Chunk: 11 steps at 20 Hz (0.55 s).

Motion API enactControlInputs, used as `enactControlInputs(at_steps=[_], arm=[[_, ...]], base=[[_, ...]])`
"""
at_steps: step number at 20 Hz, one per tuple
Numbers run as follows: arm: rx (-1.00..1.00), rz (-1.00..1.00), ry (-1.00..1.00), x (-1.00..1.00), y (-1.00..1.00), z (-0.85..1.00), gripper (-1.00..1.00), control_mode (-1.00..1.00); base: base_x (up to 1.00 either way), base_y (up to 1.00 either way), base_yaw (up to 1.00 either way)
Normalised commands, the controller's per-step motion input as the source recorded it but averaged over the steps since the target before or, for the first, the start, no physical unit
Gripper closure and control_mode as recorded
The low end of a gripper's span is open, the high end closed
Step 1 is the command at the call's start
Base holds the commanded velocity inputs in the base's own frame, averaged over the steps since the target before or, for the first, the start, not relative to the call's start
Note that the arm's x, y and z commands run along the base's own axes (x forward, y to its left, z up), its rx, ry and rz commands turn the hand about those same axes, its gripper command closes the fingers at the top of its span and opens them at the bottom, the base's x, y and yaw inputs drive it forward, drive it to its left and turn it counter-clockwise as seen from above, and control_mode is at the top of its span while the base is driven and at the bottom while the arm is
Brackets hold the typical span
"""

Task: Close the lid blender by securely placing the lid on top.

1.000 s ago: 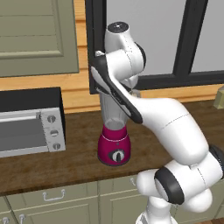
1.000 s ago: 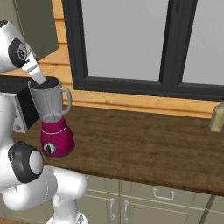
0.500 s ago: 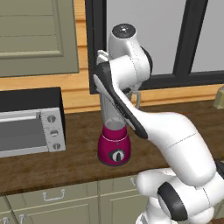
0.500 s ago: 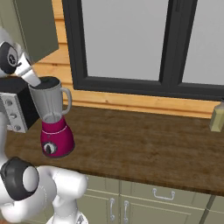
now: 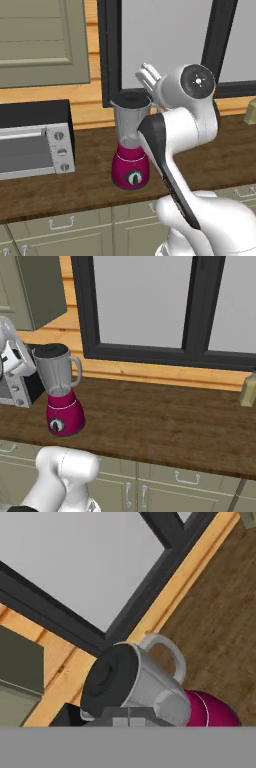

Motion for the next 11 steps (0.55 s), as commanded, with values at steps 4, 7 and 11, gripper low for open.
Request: enactControlInputs(at_steps=[4, 7, 11], arm=[[0.14, 0.0, -0.42, -1.0, -0.81, 0.07, 1.0, -1.0], [0.13, 0.01, -0.47, -1.0, -0.97, 0.36, 1.0, -1.0], [0.14, 0.02, -0.57, -1.0, -0.92, 0.51, 1.0, -1.0]], base=[[0.0, 0.0, 0.0], [0.0, 0.0, 0.0], [0.0, 0.0, 0.0]])
